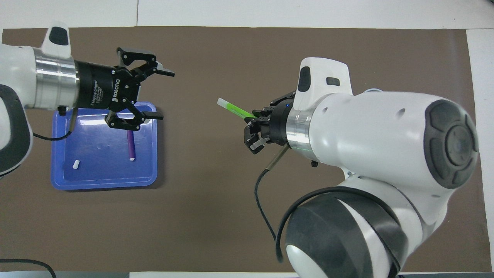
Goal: Right arm passes pens to left for tray arrangement
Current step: 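Bring the green pen to the left gripper and grasp it there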
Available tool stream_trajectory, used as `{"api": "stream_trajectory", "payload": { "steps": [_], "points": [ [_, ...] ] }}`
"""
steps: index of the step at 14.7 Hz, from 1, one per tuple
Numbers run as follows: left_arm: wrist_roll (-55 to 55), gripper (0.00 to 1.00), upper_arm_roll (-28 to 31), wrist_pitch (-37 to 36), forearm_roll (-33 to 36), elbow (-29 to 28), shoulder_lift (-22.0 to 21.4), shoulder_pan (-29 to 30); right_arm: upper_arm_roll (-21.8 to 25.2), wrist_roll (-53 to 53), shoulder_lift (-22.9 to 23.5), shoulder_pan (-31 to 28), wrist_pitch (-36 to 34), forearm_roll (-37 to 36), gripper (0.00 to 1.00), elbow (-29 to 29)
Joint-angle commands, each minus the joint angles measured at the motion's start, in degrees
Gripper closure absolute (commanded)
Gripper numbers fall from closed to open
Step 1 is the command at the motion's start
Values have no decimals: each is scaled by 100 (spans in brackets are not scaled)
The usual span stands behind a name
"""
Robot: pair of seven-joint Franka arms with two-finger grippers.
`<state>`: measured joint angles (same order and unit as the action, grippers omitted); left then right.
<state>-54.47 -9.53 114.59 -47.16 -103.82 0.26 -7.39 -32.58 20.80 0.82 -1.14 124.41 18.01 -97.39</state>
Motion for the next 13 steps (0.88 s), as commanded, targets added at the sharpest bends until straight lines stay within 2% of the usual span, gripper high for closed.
{"api": "stream_trajectory", "payload": {
  "steps": [1, 3, 6, 9, 13],
  "points": [
    [-597, 0, 75, 554, -328, -823, -553, -324, -300, 345, 286, -79, -329, 62, 100, 509],
    [-1142, 0, 75, 625, -434, -824, -562, -438, -337, 504, 322, -70, -627, -17, 100, 659],
    [-1434, 0, 75, 669, -592, -815, -597, -483, -442, 513, 322, -70, -690, -166, 100, 686],
    [-1977, 0, 75, 827, -531, -893, -825, -720, -442, 513, 322, -61, -699, -193, 100, 686],
    [-2138, 2, 57, 1248, -399, -1525, -1335, -948, -451, 522, 322, -70, -708, -184, 100, 686]
  ]
}}
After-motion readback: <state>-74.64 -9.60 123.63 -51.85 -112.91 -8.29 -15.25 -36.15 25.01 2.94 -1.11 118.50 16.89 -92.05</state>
